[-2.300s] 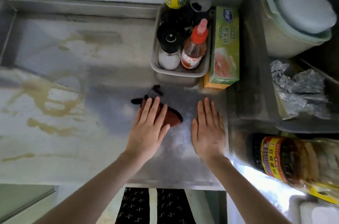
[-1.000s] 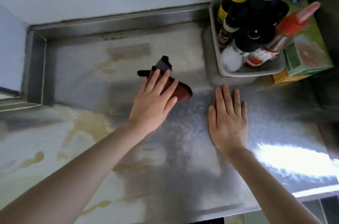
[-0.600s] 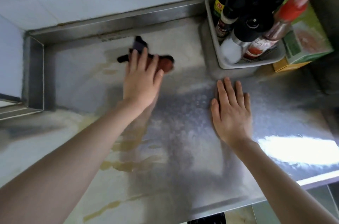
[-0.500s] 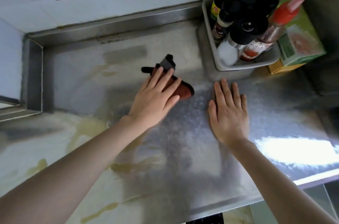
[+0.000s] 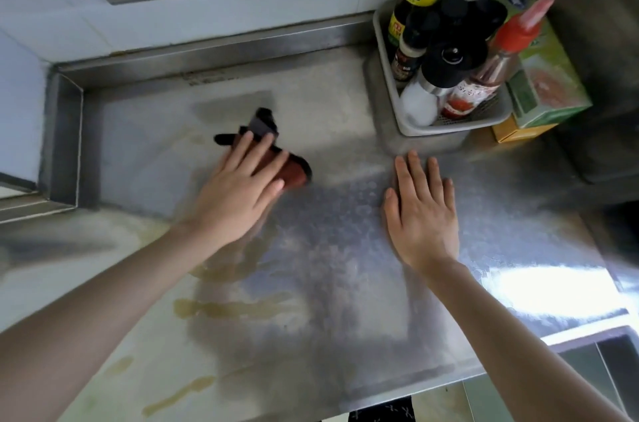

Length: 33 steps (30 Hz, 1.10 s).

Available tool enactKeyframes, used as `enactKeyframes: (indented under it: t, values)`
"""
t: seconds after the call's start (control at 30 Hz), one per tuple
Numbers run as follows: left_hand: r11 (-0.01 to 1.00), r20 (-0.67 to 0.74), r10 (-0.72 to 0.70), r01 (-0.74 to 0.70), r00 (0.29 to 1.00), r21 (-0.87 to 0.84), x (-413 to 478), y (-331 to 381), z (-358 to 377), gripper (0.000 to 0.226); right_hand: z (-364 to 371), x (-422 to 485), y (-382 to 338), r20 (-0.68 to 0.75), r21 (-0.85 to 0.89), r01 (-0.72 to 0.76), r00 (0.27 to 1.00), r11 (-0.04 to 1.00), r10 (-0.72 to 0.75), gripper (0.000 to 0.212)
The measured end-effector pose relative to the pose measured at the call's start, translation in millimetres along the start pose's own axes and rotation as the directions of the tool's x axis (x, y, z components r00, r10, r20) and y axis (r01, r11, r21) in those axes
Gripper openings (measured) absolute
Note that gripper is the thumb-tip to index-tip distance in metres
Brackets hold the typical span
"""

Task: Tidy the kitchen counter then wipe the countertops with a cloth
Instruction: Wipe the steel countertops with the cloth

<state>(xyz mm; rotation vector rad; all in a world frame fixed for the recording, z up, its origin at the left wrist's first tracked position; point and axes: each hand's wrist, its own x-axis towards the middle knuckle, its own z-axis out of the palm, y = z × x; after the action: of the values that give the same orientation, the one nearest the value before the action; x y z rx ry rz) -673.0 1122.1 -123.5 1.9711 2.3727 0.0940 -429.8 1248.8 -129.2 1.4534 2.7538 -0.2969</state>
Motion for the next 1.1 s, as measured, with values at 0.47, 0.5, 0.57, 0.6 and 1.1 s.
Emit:
enactKeyframes:
  t: [0.47, 0.5, 0.57, 0.6, 1.1]
  values:
    - [0.992, 0.044, -0.127, 0.128, 0.991, -0.018, -56, -5, 1, 0.053, -2, -3, -43, -0.054, 0.061, 0.098, 0.994, 0.993, -0.095, 0.048]
    - [0.998, 0.077, -0.065, 0.066, 0.995, -0.008, -58, -9, 0, 0.053, -1, 2, -57, -0.057, 0.066, 0.185, 0.982, 0.981, -0.181, 0.047]
    - [0.999, 0.088, -0.006, 0.003, 0.996, 0.035, -52, -31, 0, 0.054, 3, 18, -79, -0.029, 0.053, 0.317, 0.948, 0.947, -0.315, 0.048]
    - [0.998, 0.077, -0.054, 0.051, 0.996, 0.034, -46, -44, -1, 0.054, 4, 27, -86, -0.01, 0.041, 0.337, 0.941, 0.941, -0.337, 0.05]
    - [0.967, 0.091, -0.241, 0.247, 0.966, -0.06, -46, -19, -4, 0.056, 11, 46, -91, -0.019, 0.028, 0.288, 0.957, 0.957, -0.288, 0.055]
